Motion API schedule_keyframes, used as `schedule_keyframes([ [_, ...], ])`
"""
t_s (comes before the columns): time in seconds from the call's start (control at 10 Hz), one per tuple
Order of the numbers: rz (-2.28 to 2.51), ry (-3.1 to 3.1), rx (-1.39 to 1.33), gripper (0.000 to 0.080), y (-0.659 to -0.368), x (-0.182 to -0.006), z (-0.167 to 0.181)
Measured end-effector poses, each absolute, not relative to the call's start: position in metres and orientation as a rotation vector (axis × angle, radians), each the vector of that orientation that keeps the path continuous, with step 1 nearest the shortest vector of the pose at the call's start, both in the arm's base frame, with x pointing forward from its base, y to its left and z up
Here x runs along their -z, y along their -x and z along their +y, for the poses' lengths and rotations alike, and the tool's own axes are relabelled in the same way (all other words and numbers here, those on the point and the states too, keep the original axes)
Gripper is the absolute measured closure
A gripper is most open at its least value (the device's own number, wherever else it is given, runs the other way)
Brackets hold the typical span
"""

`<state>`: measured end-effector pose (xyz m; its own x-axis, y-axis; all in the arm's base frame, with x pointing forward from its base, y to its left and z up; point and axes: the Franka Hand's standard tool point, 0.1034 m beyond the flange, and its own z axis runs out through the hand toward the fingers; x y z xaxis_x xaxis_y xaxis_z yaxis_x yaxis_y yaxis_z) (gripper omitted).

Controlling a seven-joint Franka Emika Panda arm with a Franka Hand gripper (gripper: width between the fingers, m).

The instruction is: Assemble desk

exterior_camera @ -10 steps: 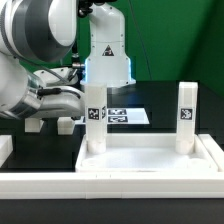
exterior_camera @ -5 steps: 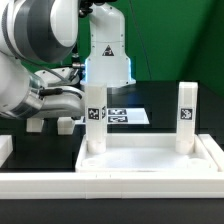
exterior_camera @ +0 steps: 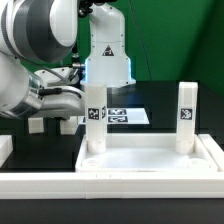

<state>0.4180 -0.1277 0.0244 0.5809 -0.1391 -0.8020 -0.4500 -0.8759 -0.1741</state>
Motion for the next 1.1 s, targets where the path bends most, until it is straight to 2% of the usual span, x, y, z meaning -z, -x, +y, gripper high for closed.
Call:
schedule_keyframes([
  [0.1, 0.478, 2.455, -1.200, 0.0786, -0.418, -0.025, -0.128],
  [0.6, 0.492, 2.439, -1.224, 0.0798, -0.414, -0.025, -0.126],
  [0.7, 0.490, 2.441, -1.234, 0.0686, -0.414, -0.026, -0.120],
  [0.8, 0.486, 2.442, -1.236, 0.0686, -0.414, -0.026, -0.118],
  [1.0, 0.485, 2.444, -1.238, 0.0320, -0.414, -0.024, -0.117],
  [1.1, 0.484, 2.448, -1.236, 0.0320, -0.415, -0.023, -0.116],
])
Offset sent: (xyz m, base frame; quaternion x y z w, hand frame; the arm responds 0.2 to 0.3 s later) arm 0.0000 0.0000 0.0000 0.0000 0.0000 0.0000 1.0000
